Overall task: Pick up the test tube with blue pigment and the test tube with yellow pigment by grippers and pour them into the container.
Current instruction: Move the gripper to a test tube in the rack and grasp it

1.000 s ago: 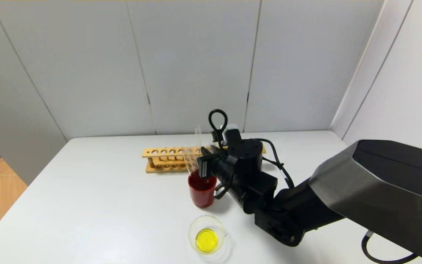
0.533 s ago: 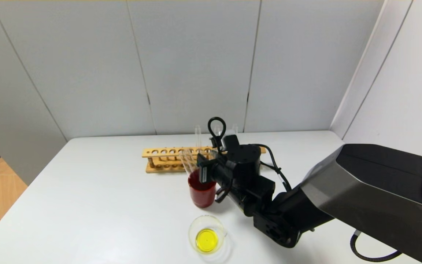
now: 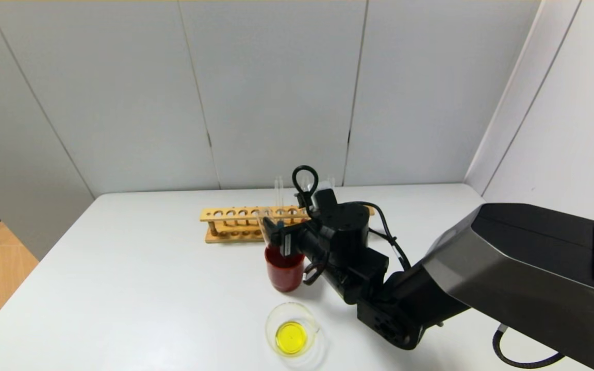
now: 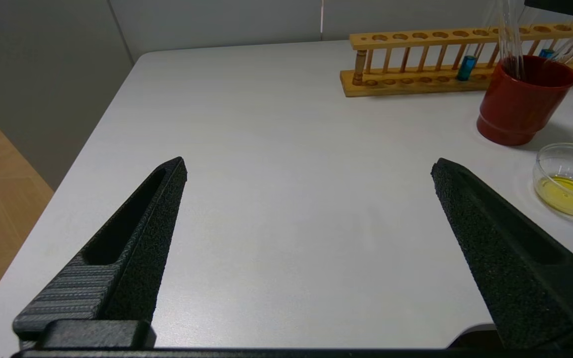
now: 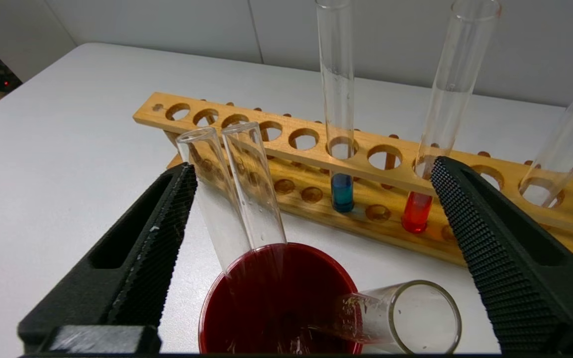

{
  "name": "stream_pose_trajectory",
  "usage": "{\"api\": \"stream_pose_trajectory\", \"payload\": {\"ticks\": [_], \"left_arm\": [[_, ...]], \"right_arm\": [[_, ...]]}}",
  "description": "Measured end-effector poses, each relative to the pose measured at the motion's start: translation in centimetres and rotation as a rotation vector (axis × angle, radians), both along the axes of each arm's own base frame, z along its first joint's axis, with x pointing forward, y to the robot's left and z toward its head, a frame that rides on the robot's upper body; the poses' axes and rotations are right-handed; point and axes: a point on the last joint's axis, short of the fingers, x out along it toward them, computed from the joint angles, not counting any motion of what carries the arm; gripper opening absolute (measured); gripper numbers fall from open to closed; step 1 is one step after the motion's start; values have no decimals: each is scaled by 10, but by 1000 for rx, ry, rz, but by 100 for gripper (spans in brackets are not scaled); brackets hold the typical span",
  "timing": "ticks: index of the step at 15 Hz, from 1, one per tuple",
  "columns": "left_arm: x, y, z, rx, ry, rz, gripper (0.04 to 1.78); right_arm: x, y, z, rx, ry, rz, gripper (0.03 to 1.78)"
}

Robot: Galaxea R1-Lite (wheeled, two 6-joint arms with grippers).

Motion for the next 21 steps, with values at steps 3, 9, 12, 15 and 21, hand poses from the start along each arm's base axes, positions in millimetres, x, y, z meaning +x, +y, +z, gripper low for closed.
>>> {"api": "stream_pose_trajectory", "payload": {"ticks": [3,9,12,15,21], "left_arm": [[0,0,0,0,0,0,174],[0,0,0,0,0,0,174],[0,0,0,0,0,0,174],[0,0,0,-1,0,0,174],[0,0,0,0,0,0,174]], "right_arm": [[-1,-4,15,10,-30,-6,175],[2,-61,75,15,-82,-113,175],[-8,-99,63,-55,-10,-174,175],[-20,-122,33,-129,98,-209,175],[8,-118,0,-143,130,-198,175]]}}
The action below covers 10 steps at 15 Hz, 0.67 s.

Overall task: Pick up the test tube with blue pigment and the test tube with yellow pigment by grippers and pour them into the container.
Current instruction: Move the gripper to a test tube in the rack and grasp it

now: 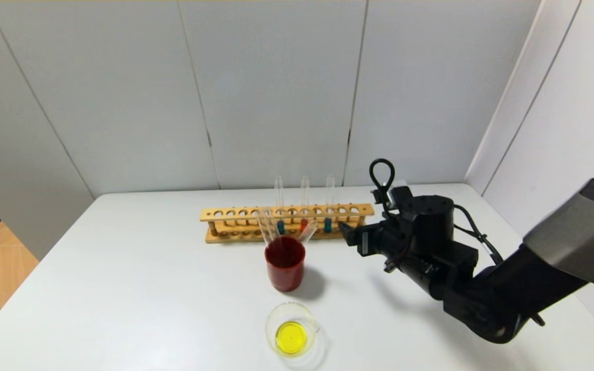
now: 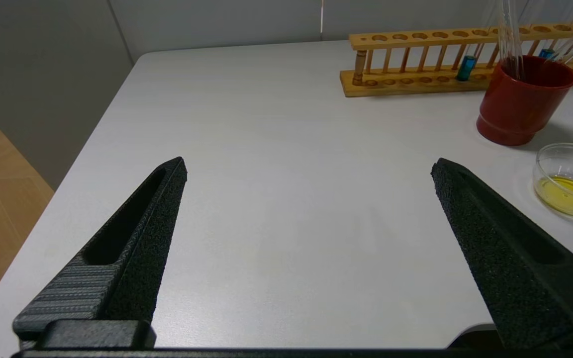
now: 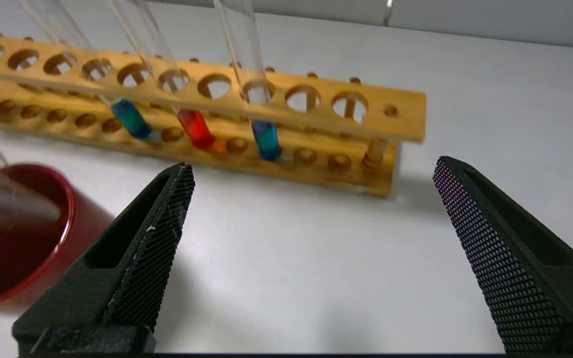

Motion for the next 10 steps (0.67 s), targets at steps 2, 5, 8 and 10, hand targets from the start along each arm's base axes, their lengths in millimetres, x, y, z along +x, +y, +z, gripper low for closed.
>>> {"api": "stream_pose_trajectory", "payload": {"ticks": [2,5,8,10], "left_arm": [[0,0,0,0,0,0,174],[0,0,0,1,0,0,174],[0,0,0,1,0,0,174],[0,0,0,0,0,0,174]], "right_arm": [[18,2,-2,23,-16,24,175],[39,8,1,54,-50,72,175],[51,15,2,64,-77,109,175],[57,22,1,68,-81,128,175]]}}
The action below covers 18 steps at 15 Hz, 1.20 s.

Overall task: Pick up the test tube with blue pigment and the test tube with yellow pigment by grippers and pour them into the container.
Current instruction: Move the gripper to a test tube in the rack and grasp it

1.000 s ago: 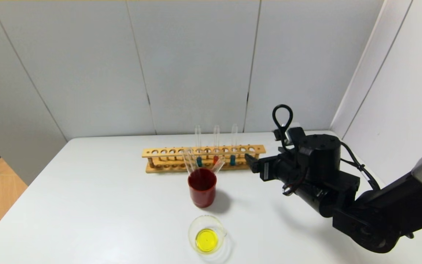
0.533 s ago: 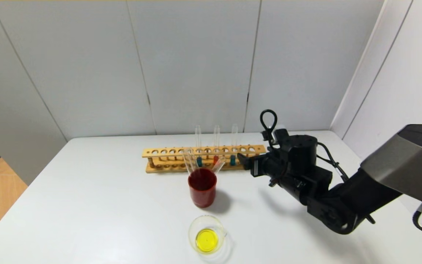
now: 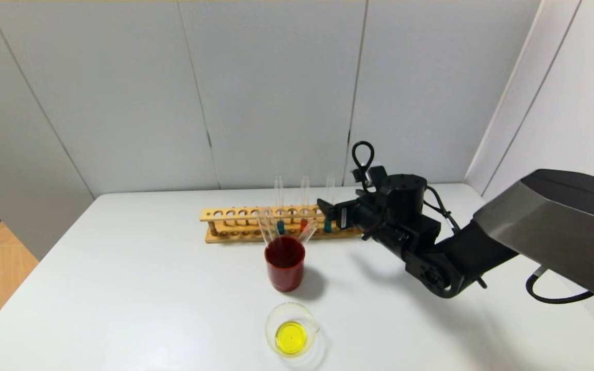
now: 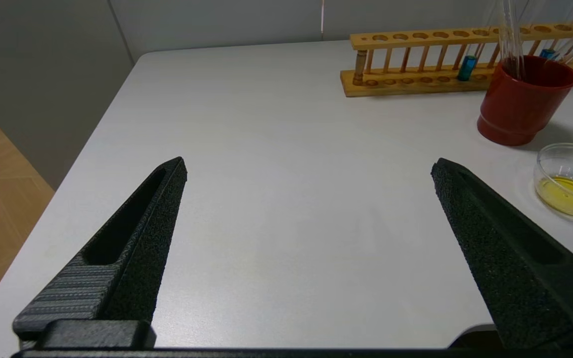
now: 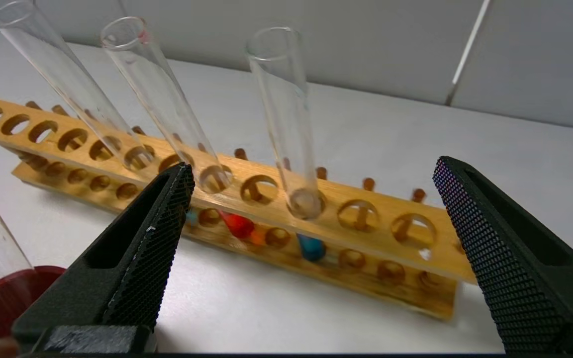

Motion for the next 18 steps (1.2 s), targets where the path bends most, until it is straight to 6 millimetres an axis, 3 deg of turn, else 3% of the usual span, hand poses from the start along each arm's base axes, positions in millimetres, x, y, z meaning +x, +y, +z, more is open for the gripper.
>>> {"api": "stream_pose_trajectory", "payload": {"ticks": [12,15,18], "left_arm": [[0,0,0,0,0,0,174],[0,0,0,0,0,0,174],[0,0,0,0,0,0,174]], "right_arm": [[16,8,-21,-27,38,19,170],[21,12,-24,-41,52,24,143],[28,19,-23,-35,45,36,93]]}}
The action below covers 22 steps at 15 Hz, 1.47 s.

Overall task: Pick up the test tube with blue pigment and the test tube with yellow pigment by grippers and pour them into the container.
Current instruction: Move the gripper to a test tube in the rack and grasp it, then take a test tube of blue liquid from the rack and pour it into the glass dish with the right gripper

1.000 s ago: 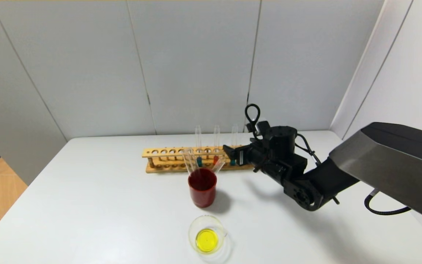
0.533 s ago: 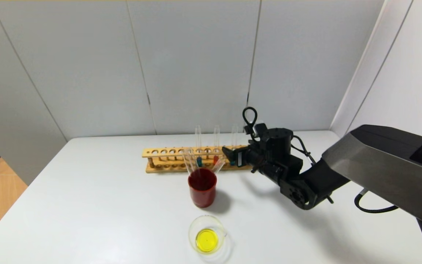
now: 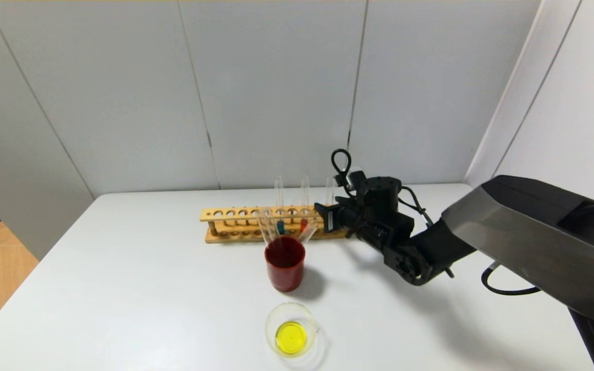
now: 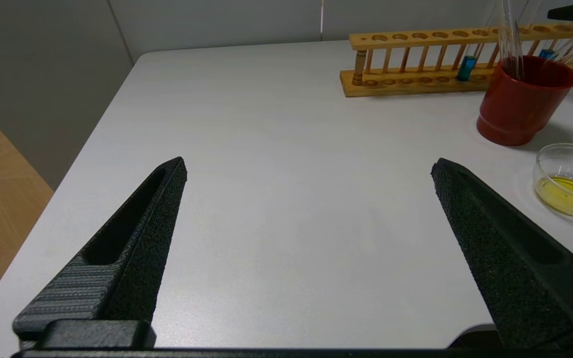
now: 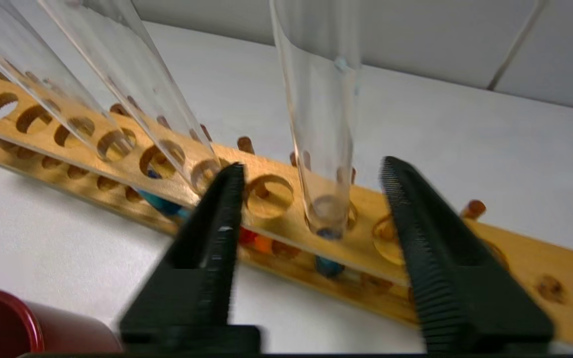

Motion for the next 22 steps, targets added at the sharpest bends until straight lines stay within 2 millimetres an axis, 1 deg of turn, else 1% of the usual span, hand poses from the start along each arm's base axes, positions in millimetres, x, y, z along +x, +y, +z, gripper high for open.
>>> {"api": "stream_pose_trajectory", "payload": {"ticks": [2,3,4,9,11,12,14,17,19,20,21,22], "left_arm": [[0,0,0,0,0,0,174],[0,0,0,0,0,0,174],[0,0,0,0,0,0,174],[0,0,0,0,0,0,174],[0,0,0,0,0,0,174],[0,0,0,0,0,0,174],[0,0,0,0,0,0,174],[0,0,0,0,0,0,174],[0,0,0,0,0,0,174],[0,0,0,0,0,0,174],[0,0,0,0,0,0,174],[0,0,0,0,0,0,174]], "right_arm": [[3,2,0,1,-2,1,55],[4,3,-1,2,-3,0,42],[5,3,-1,3,-4,-1,35],[5,3,2,11,-13,-3,33],[6,3,16,29,-44,-1,33],[6,3,28,45,-72,2,33],[4,1,62,84,-136,22,33],[-14,-7,125,115,-189,50,33],[-34,-17,170,134,-218,70,33],[-47,-22,189,143,-235,77,33],[-61,-27,203,150,-246,86,33],[-78,-33,212,152,-251,96,33]]}}
